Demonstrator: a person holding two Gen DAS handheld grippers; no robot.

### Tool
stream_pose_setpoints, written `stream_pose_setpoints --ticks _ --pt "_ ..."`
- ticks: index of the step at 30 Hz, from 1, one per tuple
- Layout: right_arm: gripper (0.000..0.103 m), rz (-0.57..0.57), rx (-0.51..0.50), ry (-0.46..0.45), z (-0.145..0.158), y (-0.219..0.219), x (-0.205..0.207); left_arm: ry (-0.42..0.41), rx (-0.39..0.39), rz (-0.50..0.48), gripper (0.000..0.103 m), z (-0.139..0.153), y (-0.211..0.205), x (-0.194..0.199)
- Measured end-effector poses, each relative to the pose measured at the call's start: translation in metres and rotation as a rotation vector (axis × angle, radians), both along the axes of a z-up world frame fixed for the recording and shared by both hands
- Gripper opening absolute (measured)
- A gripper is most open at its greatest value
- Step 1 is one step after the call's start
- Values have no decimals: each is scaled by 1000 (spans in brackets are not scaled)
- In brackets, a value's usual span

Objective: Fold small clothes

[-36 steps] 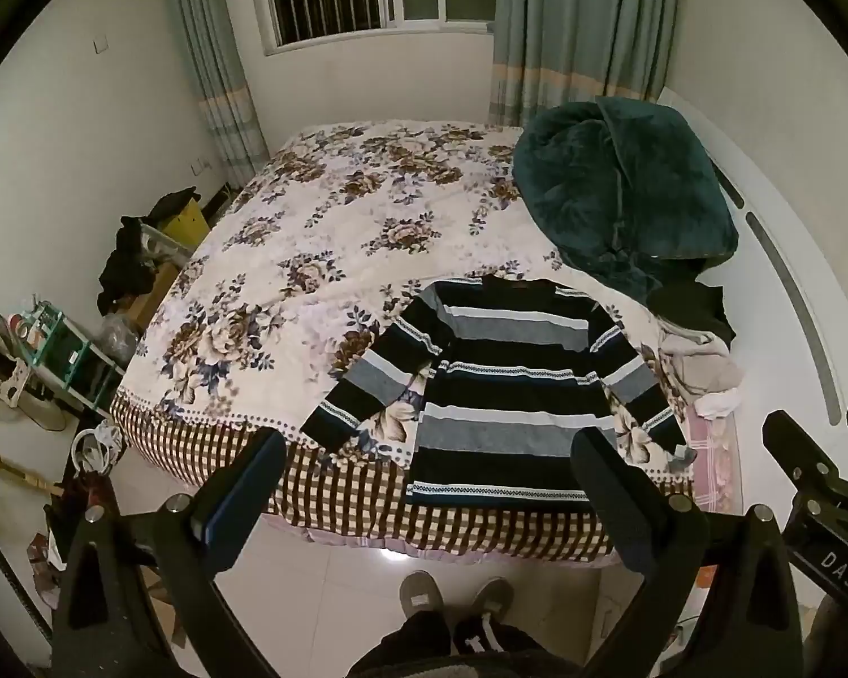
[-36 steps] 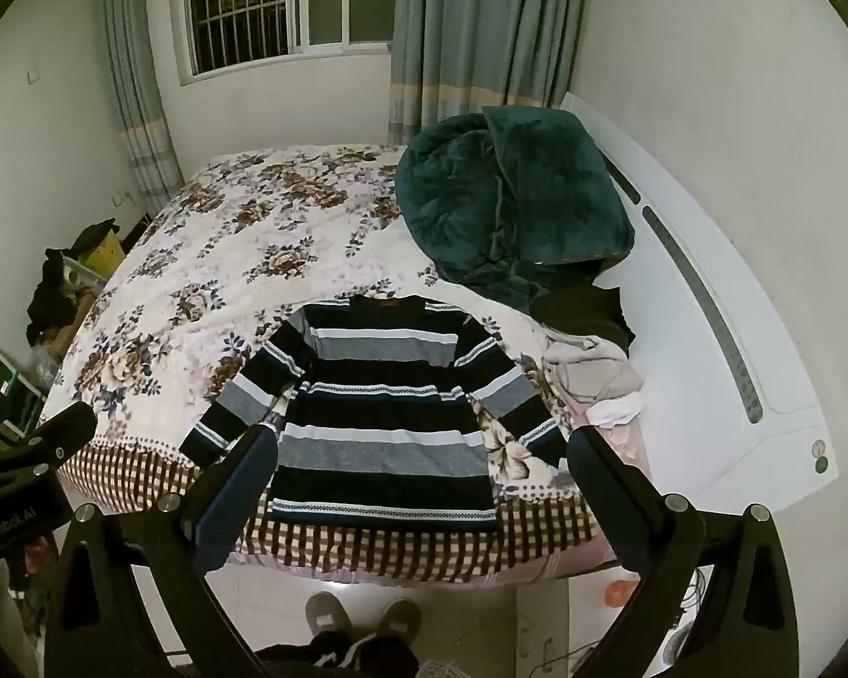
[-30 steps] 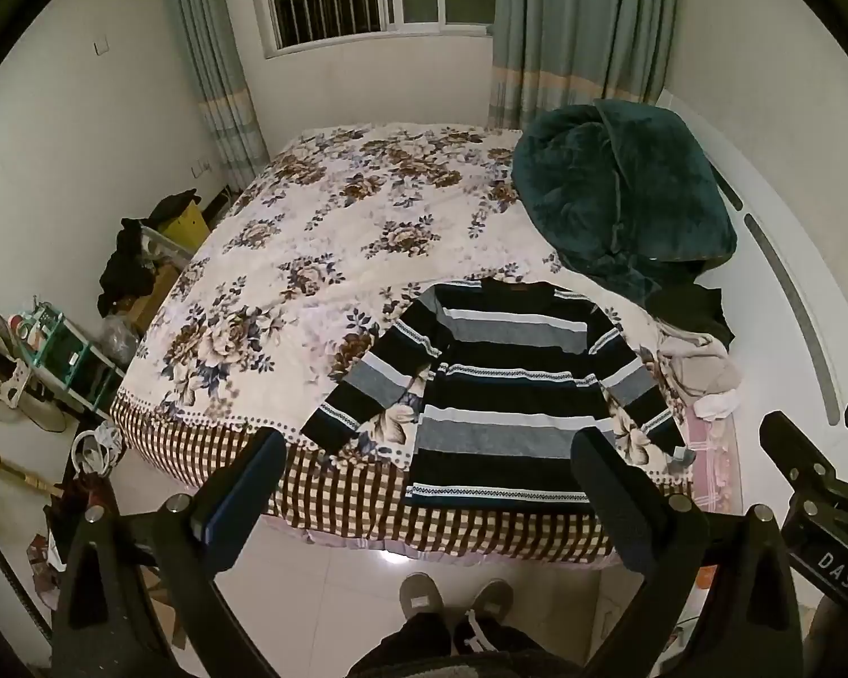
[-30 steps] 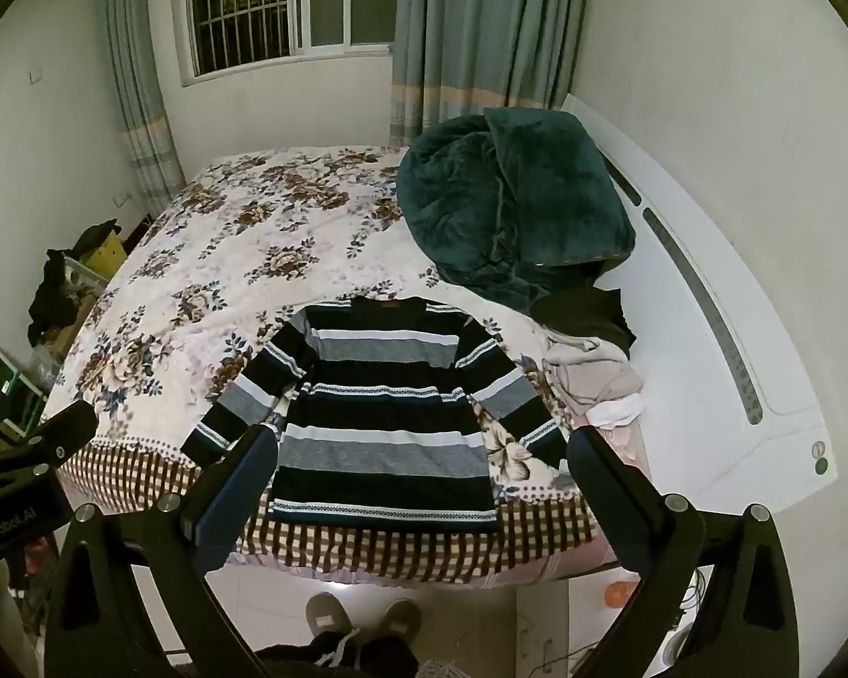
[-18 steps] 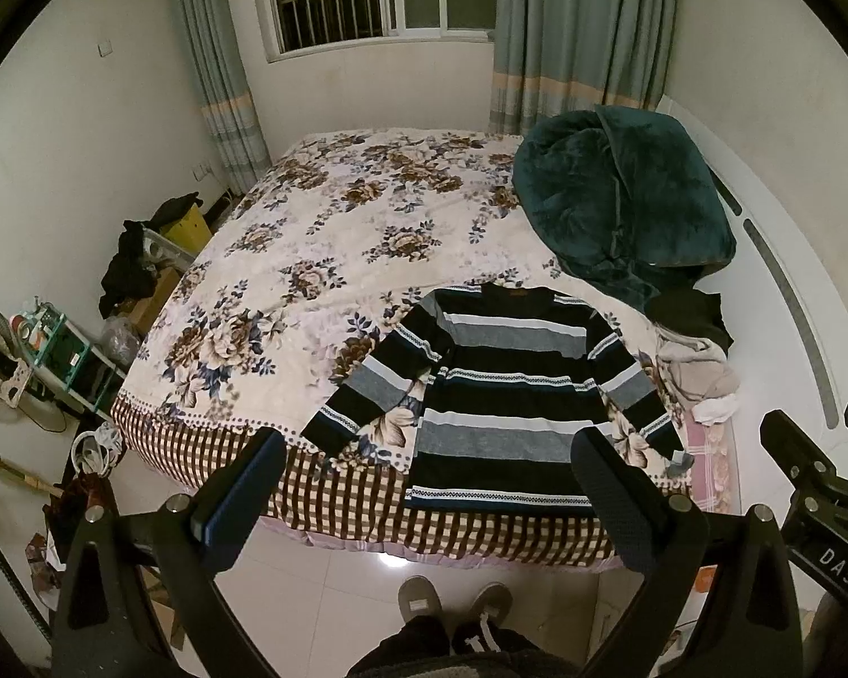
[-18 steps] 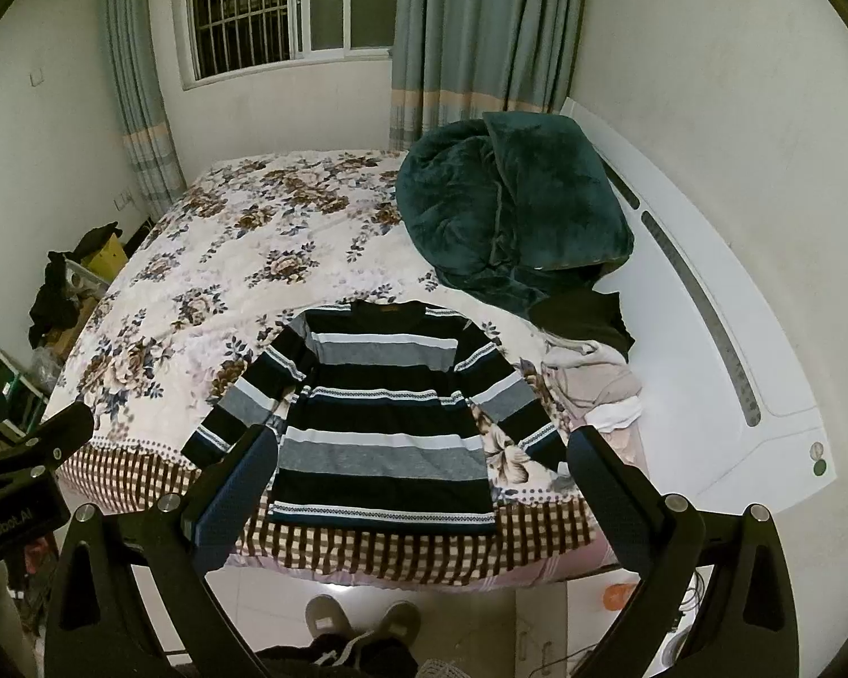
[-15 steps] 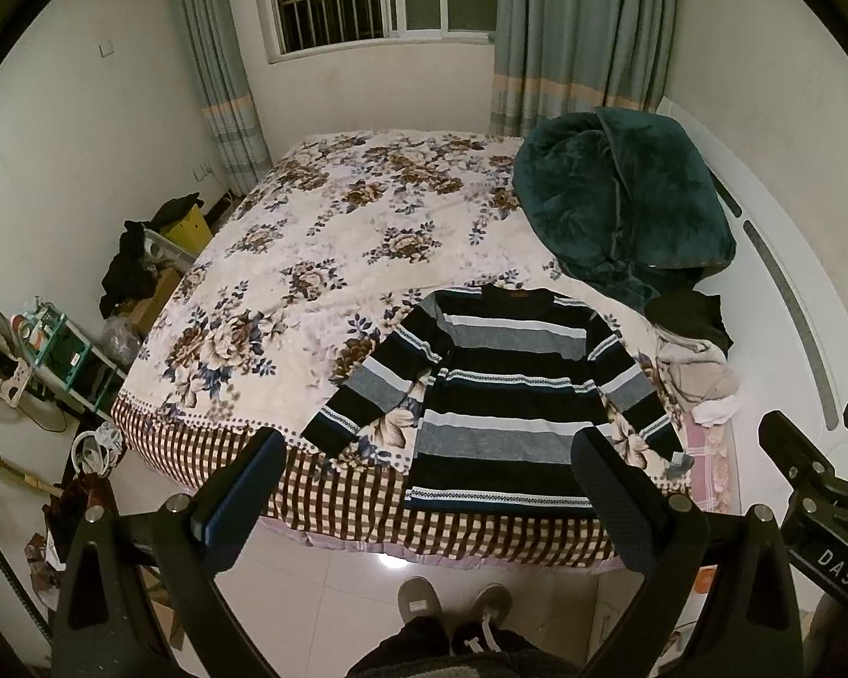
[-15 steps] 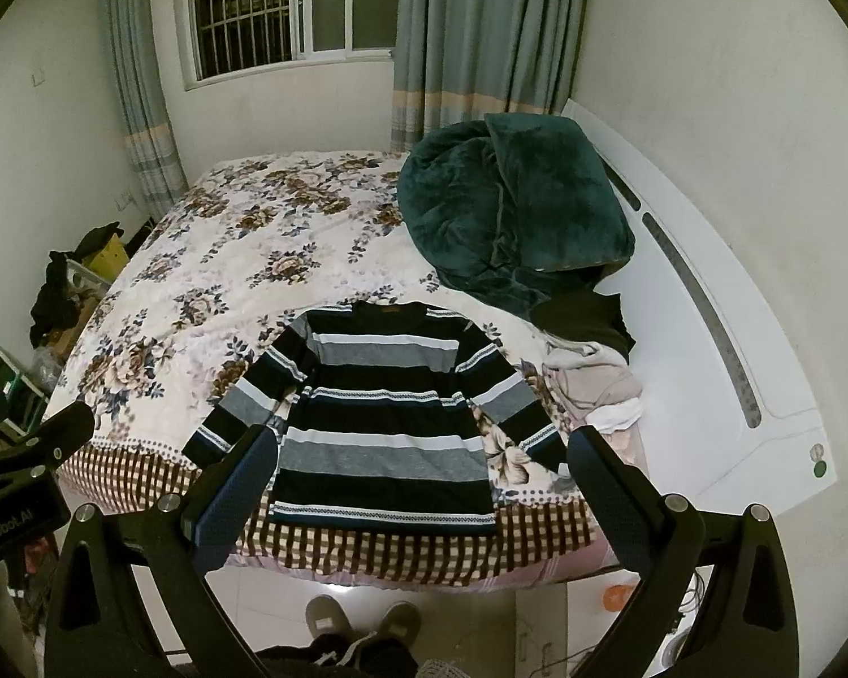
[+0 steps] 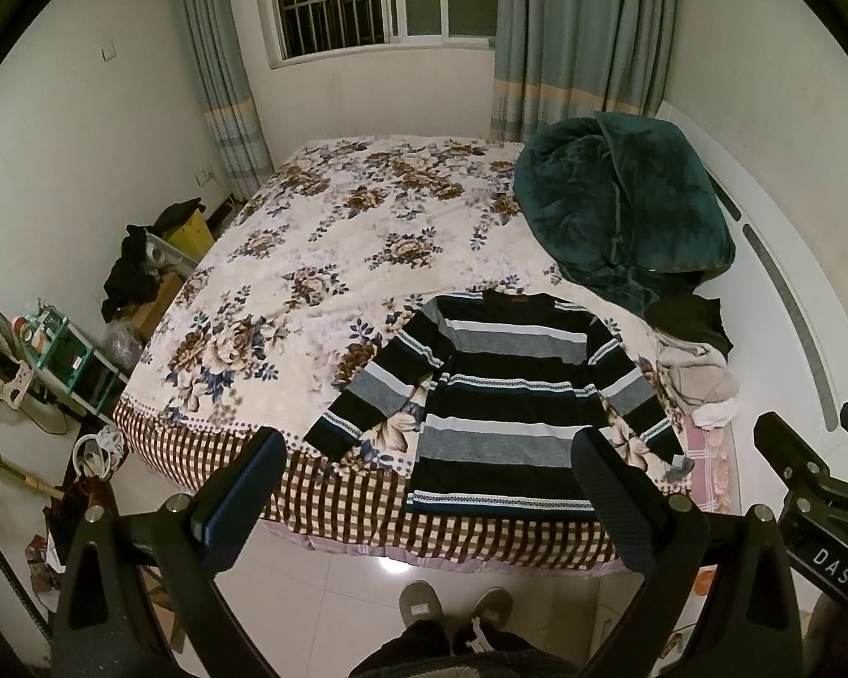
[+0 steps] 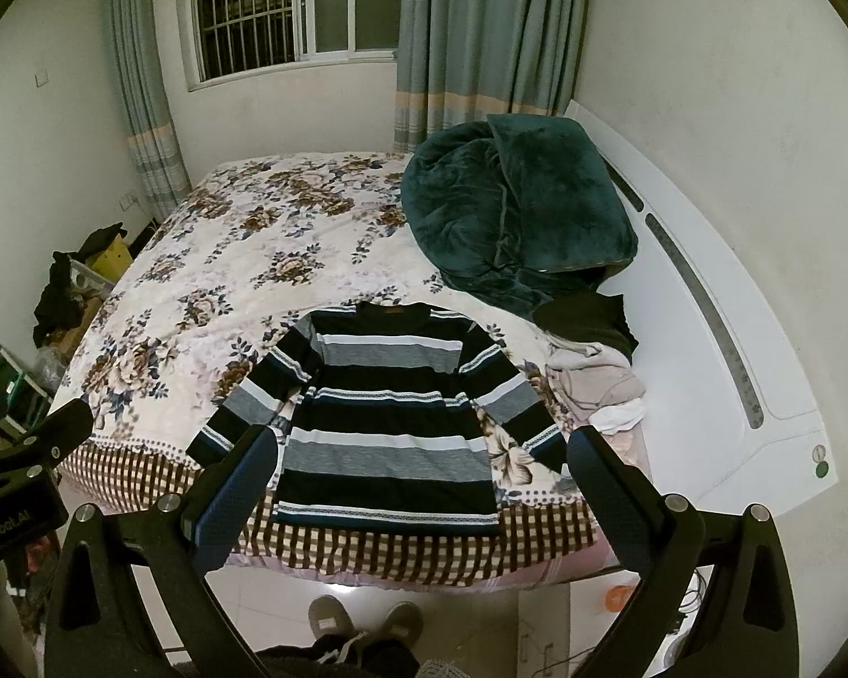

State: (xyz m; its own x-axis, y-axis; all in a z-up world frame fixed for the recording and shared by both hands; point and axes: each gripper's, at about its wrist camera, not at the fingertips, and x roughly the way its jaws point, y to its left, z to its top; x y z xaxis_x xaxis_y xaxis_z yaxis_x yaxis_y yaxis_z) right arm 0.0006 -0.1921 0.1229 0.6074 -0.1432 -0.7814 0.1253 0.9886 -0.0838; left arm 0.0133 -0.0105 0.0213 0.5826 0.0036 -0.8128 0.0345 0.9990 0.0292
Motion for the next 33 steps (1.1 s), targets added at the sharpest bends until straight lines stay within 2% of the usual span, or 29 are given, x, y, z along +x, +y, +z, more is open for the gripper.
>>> stream_pose_setpoints --ticks 8,15,33 --pt "103 8 1 -3 10 10 1 -6 1 2 103 3 3 -1" --pt "103 9 26 5 15 18 7 -14 3 11 103 19 18 8" --pt "103 10 43 7 8 19 9 -28 5 15 103 16 25 6"
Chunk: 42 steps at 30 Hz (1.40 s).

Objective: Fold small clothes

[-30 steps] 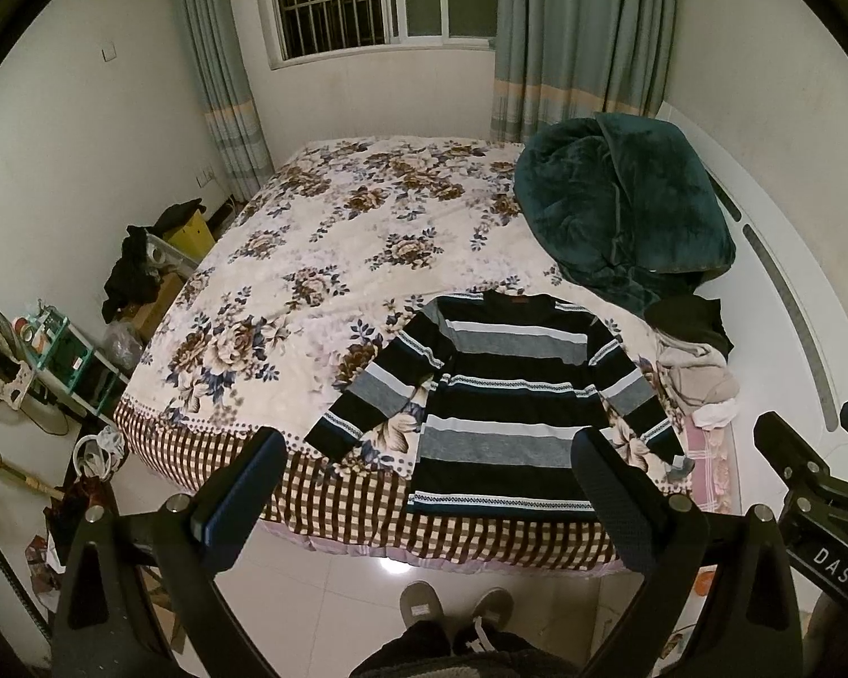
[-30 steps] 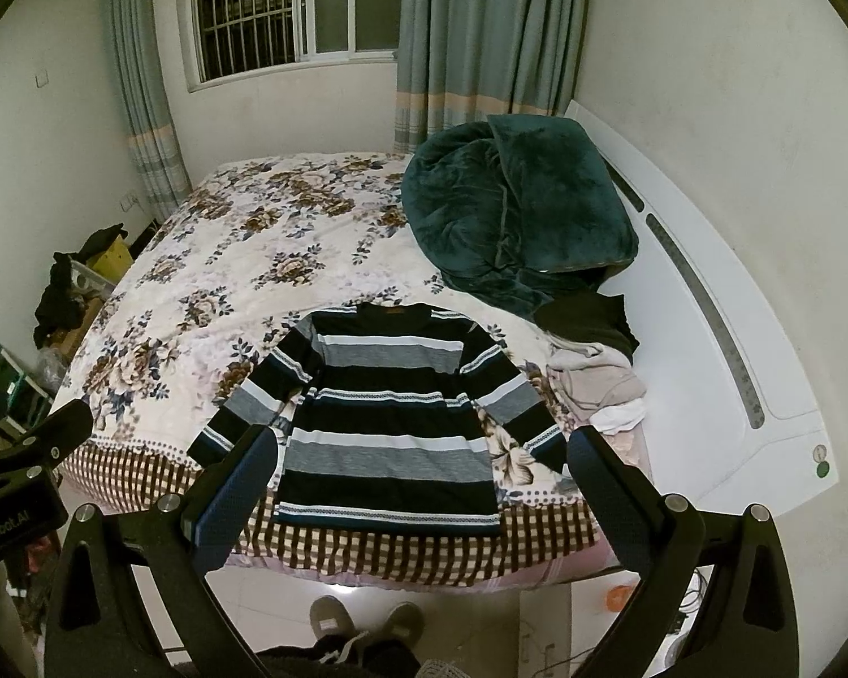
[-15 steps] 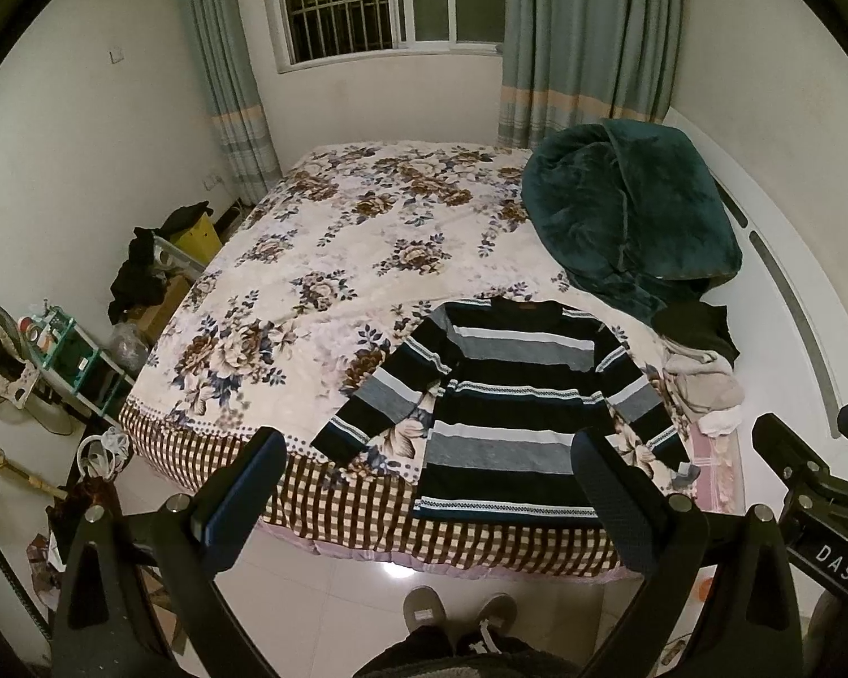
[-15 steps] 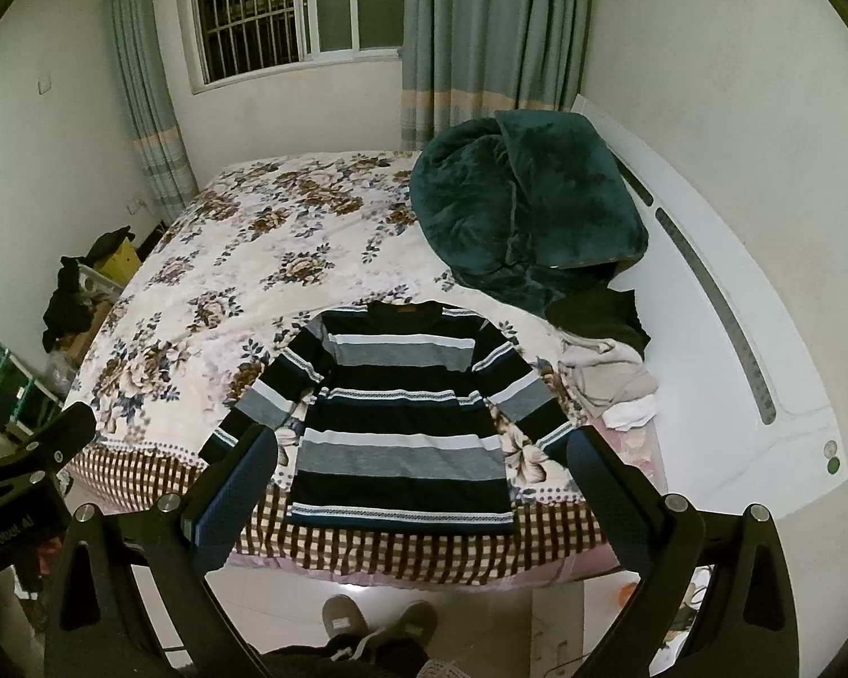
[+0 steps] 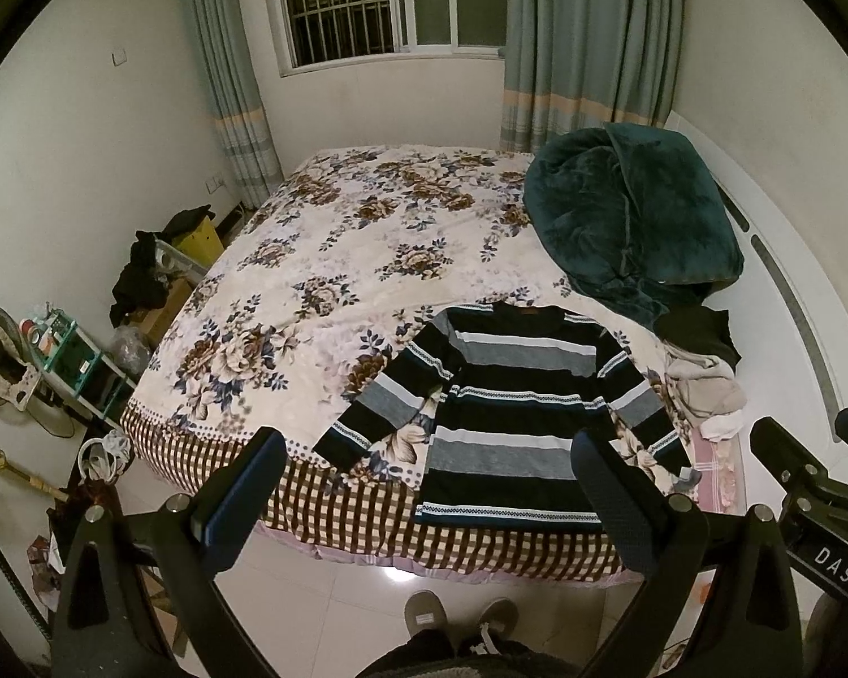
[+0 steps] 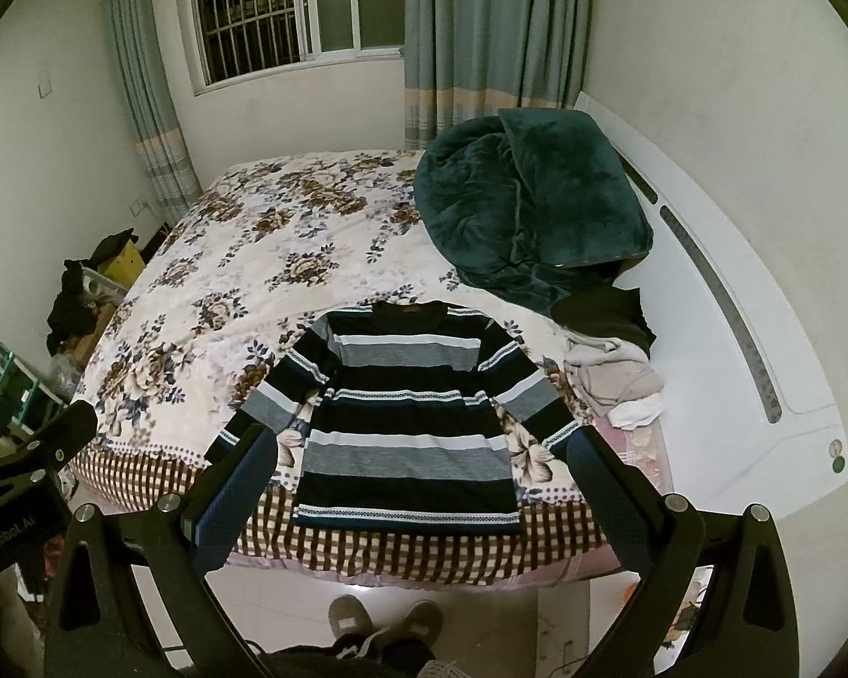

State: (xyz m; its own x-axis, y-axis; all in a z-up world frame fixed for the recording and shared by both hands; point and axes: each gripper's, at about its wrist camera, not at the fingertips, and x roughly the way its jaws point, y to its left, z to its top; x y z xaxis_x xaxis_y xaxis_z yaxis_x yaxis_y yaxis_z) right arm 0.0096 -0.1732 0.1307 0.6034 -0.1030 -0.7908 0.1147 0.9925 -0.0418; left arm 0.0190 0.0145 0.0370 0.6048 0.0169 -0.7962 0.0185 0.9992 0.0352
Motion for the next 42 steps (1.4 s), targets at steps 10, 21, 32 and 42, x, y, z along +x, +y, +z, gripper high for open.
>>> stream_pose_setpoints --ticks 10,21,32,42 --pt "103 1 2 -1 0 -1 1 -4 4 -1 103 -1 -1 0" --pt "103 -4 7 -1 -3 -4 0 -1 -3 -4 103 -4 -2 2" --pt "103 -323 96 71 -110 -76 43 -5 103 -9 103 -98 -8 78" --pt "103 -841 380 254 -335 -271 44 211 201 -16 103 -263 -52 178"
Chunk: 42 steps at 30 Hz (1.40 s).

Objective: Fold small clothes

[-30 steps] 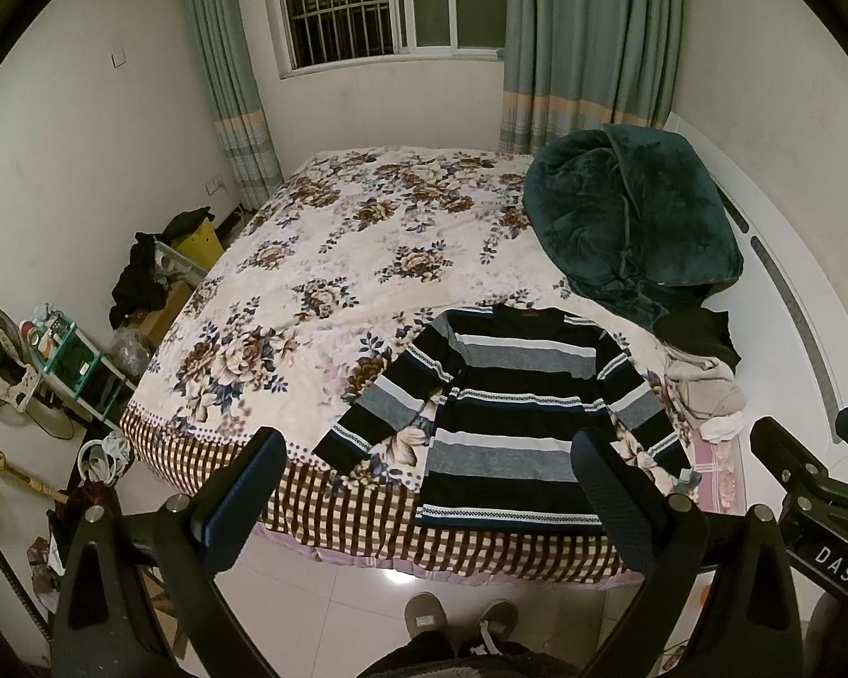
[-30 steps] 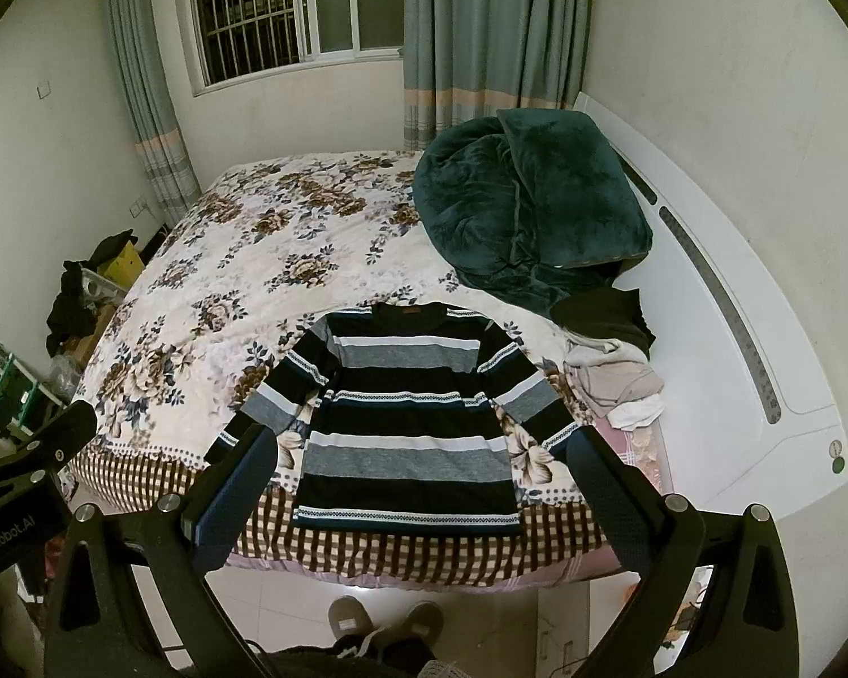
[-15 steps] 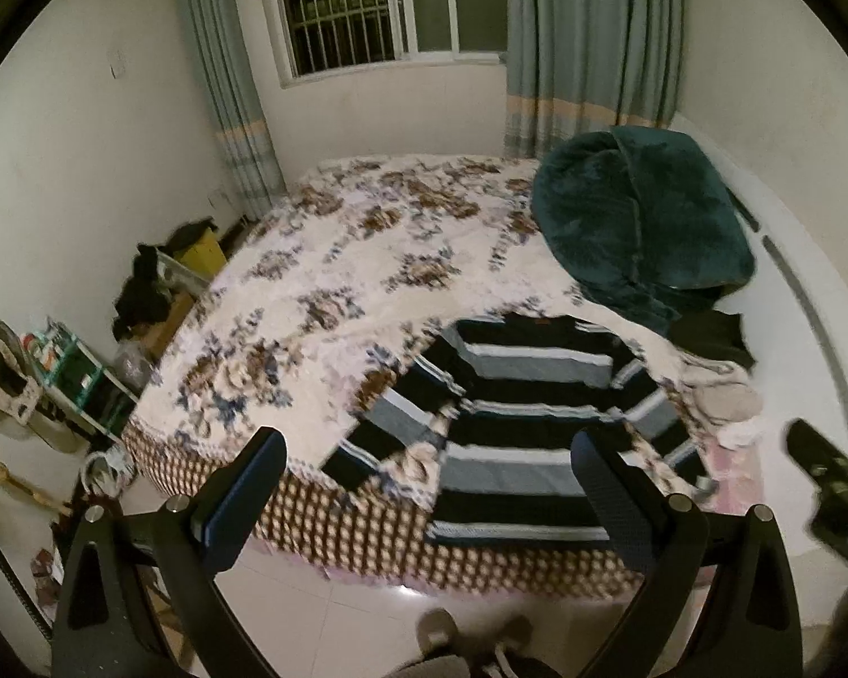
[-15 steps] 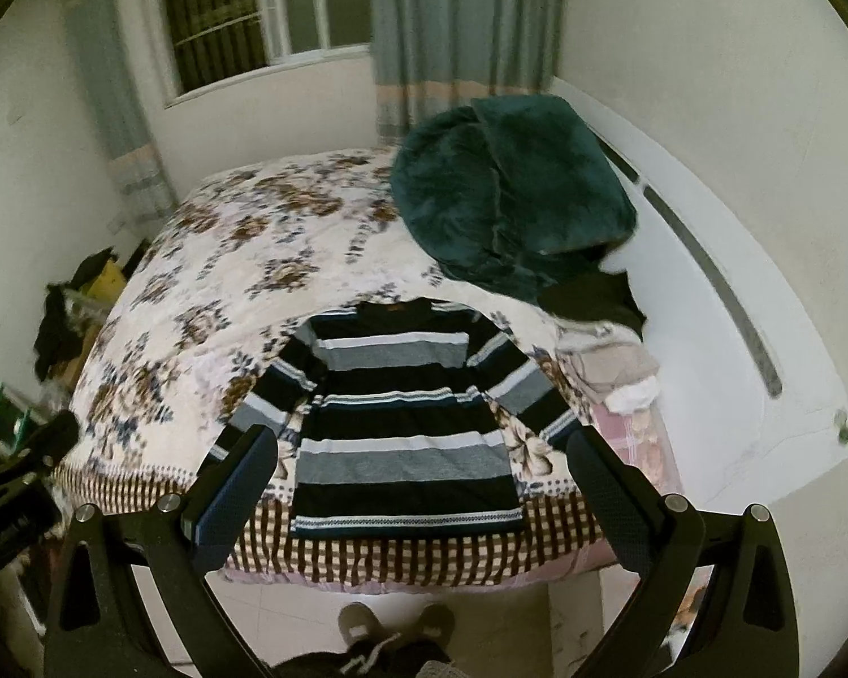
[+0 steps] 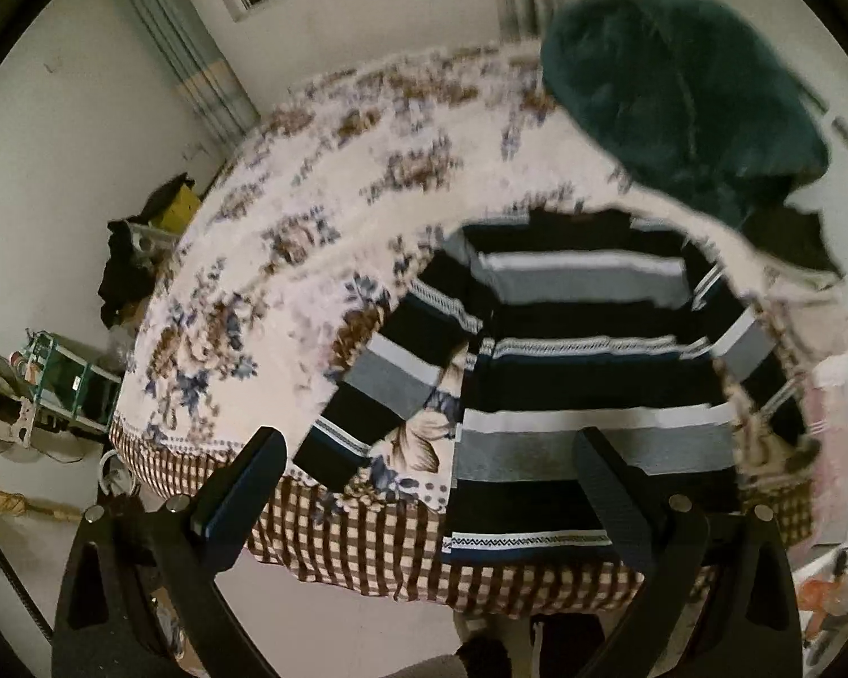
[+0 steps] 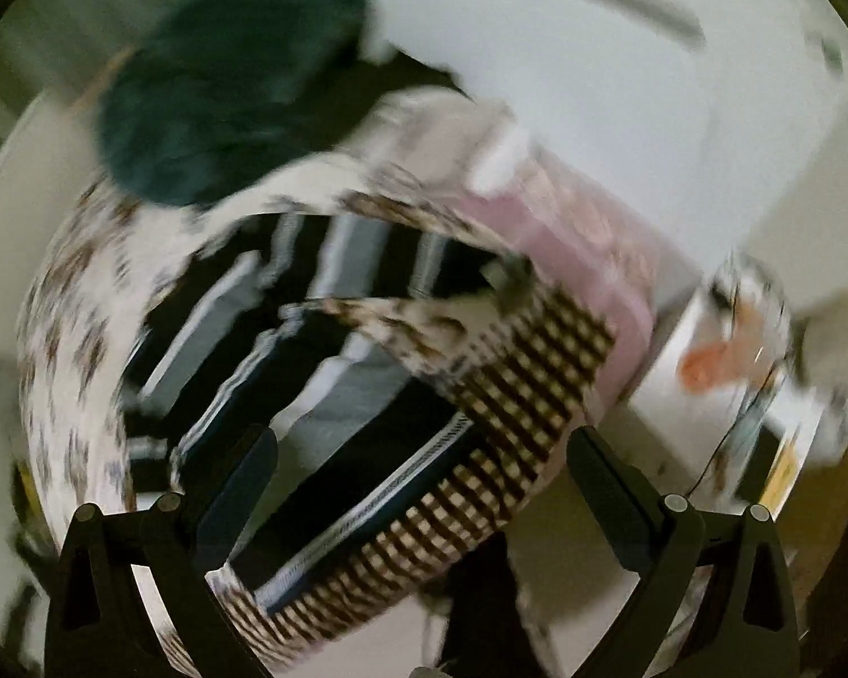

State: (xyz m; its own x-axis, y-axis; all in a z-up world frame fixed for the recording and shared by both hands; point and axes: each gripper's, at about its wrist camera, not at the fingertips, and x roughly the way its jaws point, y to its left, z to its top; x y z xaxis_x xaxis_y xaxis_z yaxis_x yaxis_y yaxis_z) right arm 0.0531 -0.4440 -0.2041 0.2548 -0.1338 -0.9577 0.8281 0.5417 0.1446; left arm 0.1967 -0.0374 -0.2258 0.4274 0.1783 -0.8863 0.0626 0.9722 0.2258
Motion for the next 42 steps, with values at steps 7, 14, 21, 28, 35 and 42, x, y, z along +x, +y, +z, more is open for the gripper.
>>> stream_pose_setpoints --ticks 7,14,21,28,35,42 --pt "100 -328 195 18 -177 -121 0 167 87 73 103 -116 -39 60" --pt "93 -644 374 -166 -285 -197 2 294 118 37 103 -207 -84 96" --pt "6 -574 271 -143 -309 -222 31 348 92 -8 103 -259 -116 117" --pt "10 -194 14 93 -279 -194 44 320 86 -87 103 -273 -127 128" --pt "47 -550 383 -210 -318 -201 -30 331 97 -104 103 -282 -116 131" --pt "54 -886 620 -496 -364 -220 0 331 88 -94 103 -283 -111 131"
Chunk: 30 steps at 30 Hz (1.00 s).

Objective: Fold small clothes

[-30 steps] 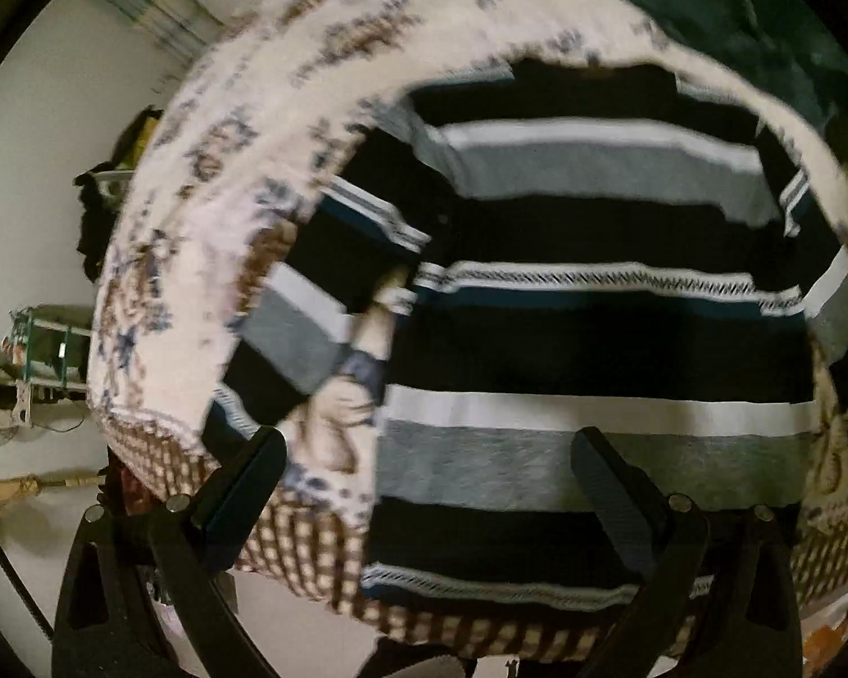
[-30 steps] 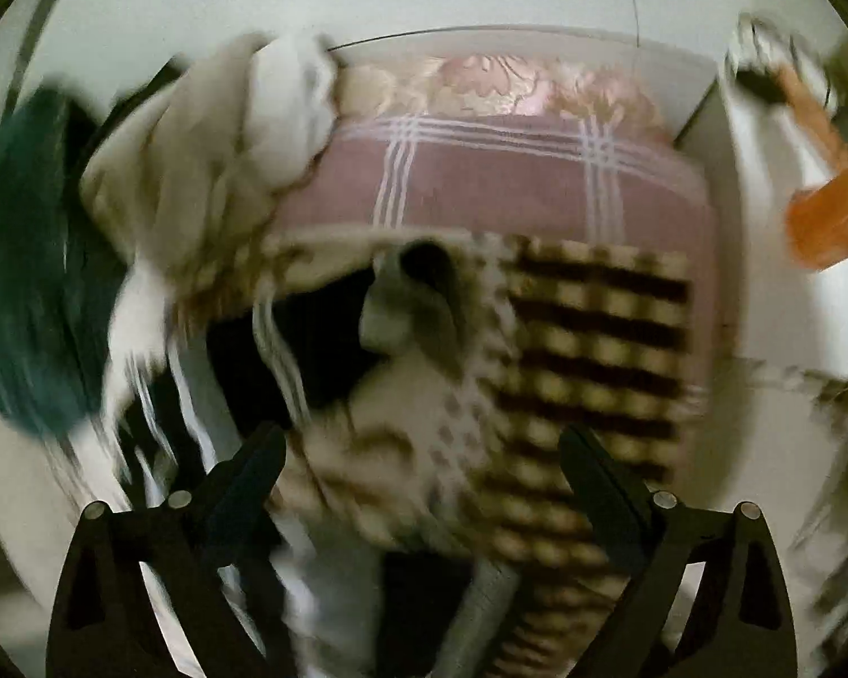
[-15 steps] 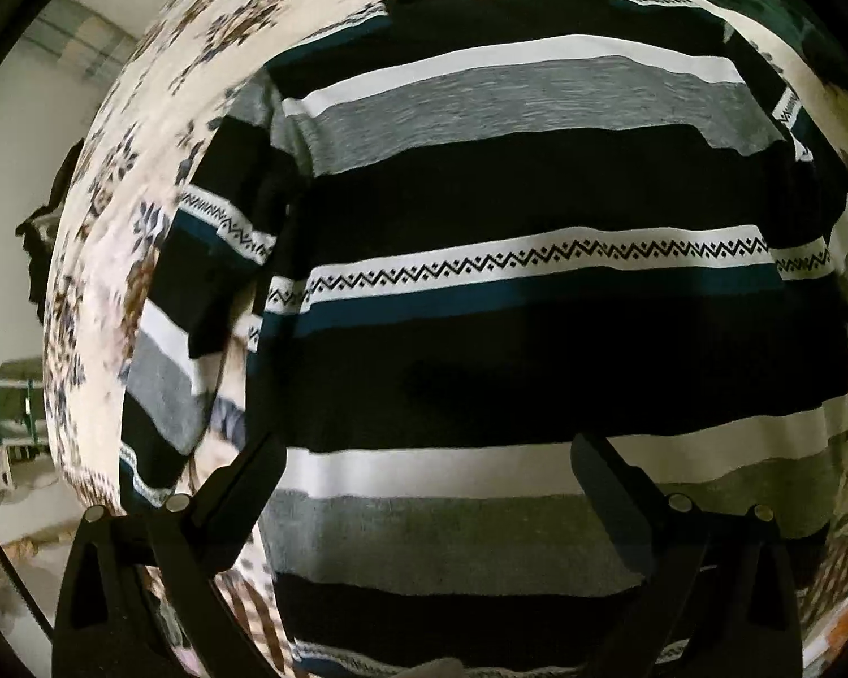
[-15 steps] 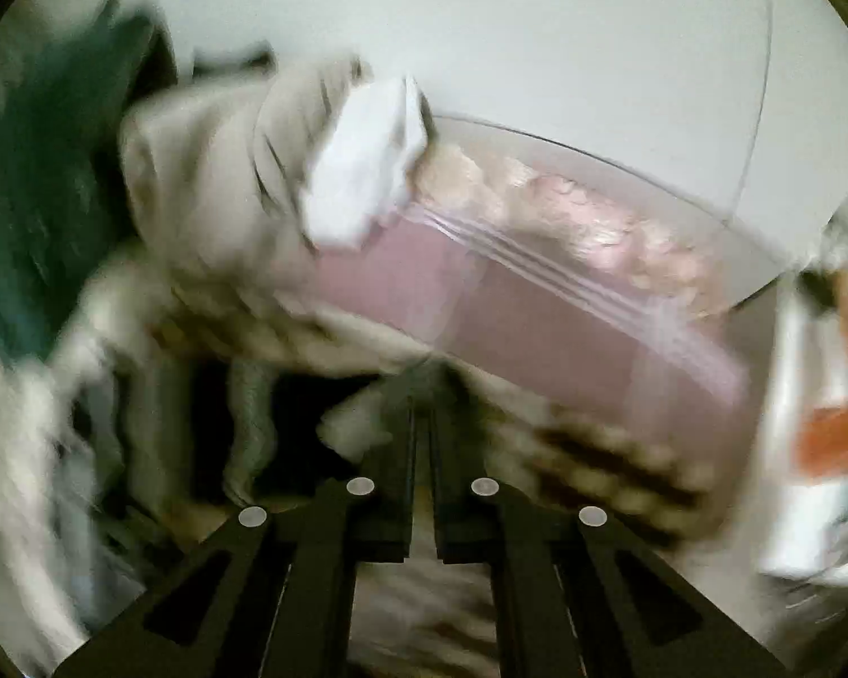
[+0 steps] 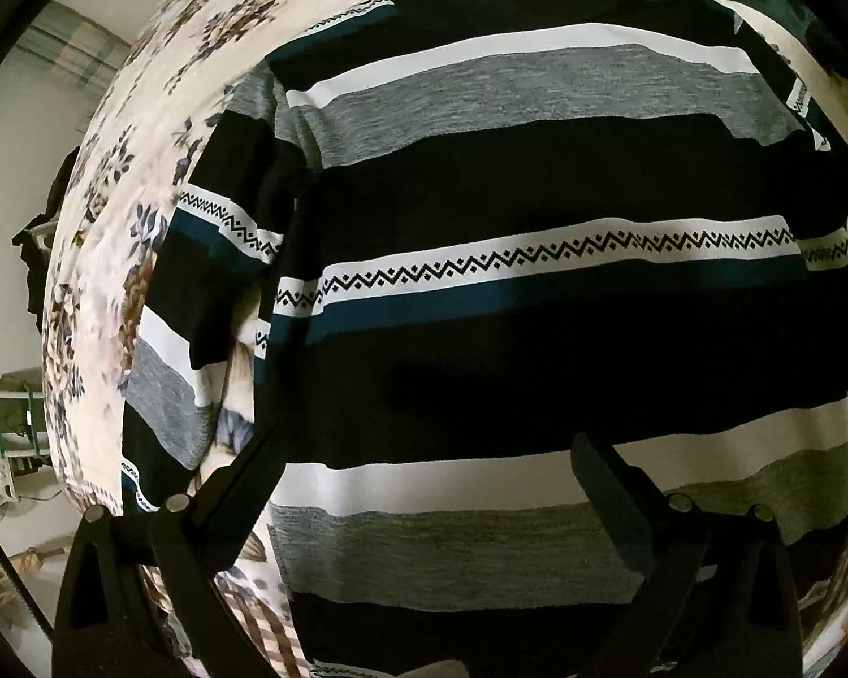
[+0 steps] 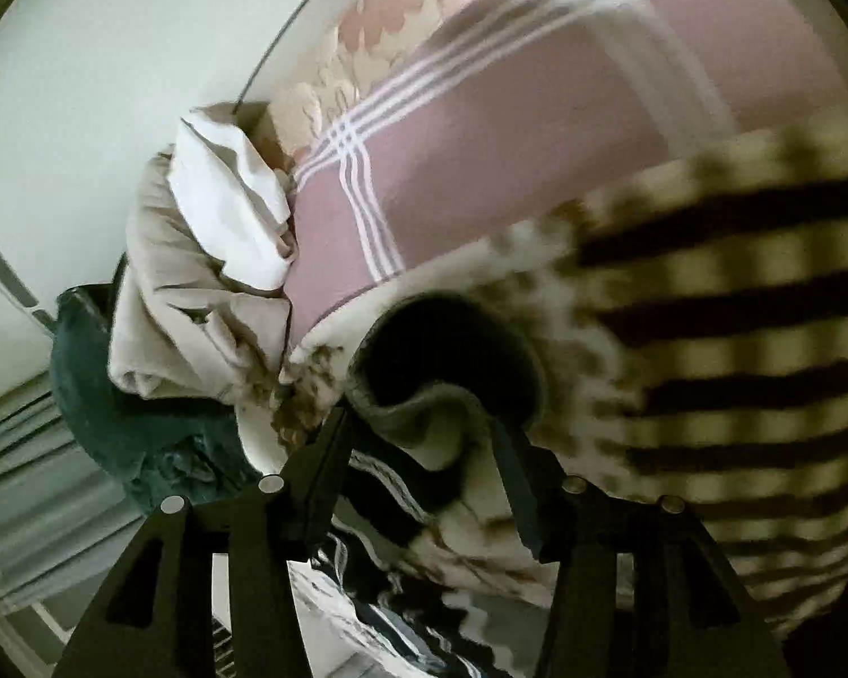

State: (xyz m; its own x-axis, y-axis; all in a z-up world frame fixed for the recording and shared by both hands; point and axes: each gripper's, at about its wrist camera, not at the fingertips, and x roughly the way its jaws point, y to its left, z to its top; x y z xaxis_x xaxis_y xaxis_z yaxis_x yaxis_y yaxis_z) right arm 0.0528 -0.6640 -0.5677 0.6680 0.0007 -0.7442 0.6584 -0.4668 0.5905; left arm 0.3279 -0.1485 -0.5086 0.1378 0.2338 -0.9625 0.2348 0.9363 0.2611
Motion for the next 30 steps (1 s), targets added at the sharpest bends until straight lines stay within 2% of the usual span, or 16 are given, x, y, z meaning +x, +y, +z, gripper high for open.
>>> stream_pose_setpoints --ticks 1,2,3,5,9,11,12,13,14,15,17,21,24,27,29,30 --pt "40 10 -6 24 -1 -2 8 0 -5 1 103 0 -1 0" --pt "19 39 -30 66 2 -5 18 -1 -6 0 103 0 -1 -1" --pt "6 115 -68 136 10 -10 33 -1 -9 -2 103 1 -2 -2" --pt "6 233 -226 199 38 -11 49 -1 -14 -4 103 0 -4 -4" --pt "5 436 -568 228 110 4 71 9 -17 3 103 -5 -4 -8" --pt "6 592 -644 334 115 15 71 15 -16 10 103 -8 -2 -10" --pt "14 657 -600 404 102 17 65 19 -16 13 103 -10 -1 -11" --pt "37 708 -507 481 82 18 56 23 -11 15 103 -12 1 -13" --pt "42 721 -398 531 60 19 41 28 -8 17 103 -14 2 -14" --pt "42 680 -316 527 44 21 21 32 -5 18 103 -16 3 -15" --pt "43 559 -256 463 36 21 -9 32 1 14 103 -17 5 -16" --pt "62 337 -251 215 34 15 -26 27 13 6 103 -19 8 -17" --pt "63 249 -182 139 9 8 -13 35 7 18 103 -22 9 -17" --pt "64 215 -116 202 -15 4 8 34 5 33 103 -25 12 -16" --pt "62 173 -142 220 -15 5 12 28 4 47 103 -26 15 -14" --pt "40 165 -166 215 -10 6 16 28 3 55 103 -27 17 -12"
